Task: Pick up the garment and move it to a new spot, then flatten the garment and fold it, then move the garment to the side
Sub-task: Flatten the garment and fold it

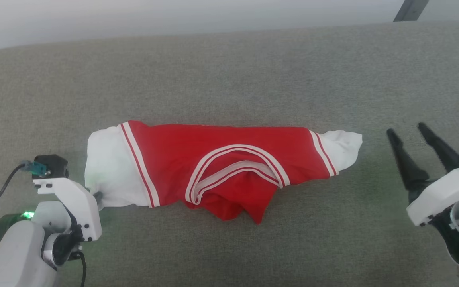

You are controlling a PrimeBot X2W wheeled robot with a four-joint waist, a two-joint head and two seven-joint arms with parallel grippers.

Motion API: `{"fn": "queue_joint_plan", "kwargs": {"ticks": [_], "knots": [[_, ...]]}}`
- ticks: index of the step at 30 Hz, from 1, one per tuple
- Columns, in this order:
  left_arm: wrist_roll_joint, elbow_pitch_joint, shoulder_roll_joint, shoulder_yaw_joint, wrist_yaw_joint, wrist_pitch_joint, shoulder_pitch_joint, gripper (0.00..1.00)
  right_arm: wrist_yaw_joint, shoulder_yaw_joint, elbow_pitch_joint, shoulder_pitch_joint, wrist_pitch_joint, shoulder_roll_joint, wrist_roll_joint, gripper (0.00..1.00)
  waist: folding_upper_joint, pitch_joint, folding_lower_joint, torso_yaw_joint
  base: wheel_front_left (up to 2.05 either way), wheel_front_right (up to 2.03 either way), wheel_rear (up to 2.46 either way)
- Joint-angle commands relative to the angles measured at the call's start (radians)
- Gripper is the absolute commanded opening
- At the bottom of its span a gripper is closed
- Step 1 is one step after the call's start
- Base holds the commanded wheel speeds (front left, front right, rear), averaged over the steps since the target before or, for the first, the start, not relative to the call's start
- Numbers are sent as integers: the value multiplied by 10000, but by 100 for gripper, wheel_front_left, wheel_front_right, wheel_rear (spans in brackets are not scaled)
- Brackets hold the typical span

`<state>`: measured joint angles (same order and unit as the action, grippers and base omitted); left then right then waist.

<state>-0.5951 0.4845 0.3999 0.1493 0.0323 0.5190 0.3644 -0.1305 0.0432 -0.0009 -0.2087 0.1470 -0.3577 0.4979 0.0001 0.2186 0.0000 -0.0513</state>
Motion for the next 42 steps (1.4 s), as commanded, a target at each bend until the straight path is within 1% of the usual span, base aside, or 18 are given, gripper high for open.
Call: {"fn": "queue_joint_plan", "kwargs": {"ticks": [1,6,14,18,22,23,24,28,32,37,42], "knots": [[26,224,-144,176,36,174,-66,0,-5,144,-76,84,247,-65,127,100,-1,101,0,56,0,0,0],[22,232,-223,315,108,178,152,0,-5,539,279,-139,1299,-236,597,100,-1,338,0,245,0,0,0],[-9,206,-452,502,169,7,497,0,-5,1205,1400,-892,2950,-508,1417,100,-1,706,0,691,0,0,0],[-17,187,-581,599,195,-66,645,0,-5,1586,2015,-1374,3590,-487,1794,100,-1,892,0,892,0,0,0],[1,219,-640,677,182,-107,754,0,-5,2114,2636,-1846,3954,-581,1867,100,-1,1013,0,1085,0,0,0],[5,234,-647,698,188,-110,782,0,-5,2330,2697,-1950,3975,-634,1809,37,-1,1030,0,1127,0,0,0],[8,251,-651,713,186,-115,792,0,-5,2477,2775,-2051,3952,-624,1861,0,-1,1034,0,1156,0,0,0],[-2,231,-557,693,109,-39,883,0,-5,2725,2954,-2454,3741,-866,2033,0,-1,954,0,1249,0,0,0],[-47,-73,-356,632,43,188,1037,0,-5,2900,2810,-2806,3634,-1089,2333,0,-1,692,0,1249,0,0,0],[-128,-783,-124,538,-54,597,1297,0,-5,3021,2481,-3160,3627,-1369,2537,0,-1,296,0,1178,0,0,0],[-158,-1828,307,408,-362,1441,1764,0,-5,3158,2009,-3783,3713,-1643,2663,0,-1,-329,0,1083,0,0,0]]}}
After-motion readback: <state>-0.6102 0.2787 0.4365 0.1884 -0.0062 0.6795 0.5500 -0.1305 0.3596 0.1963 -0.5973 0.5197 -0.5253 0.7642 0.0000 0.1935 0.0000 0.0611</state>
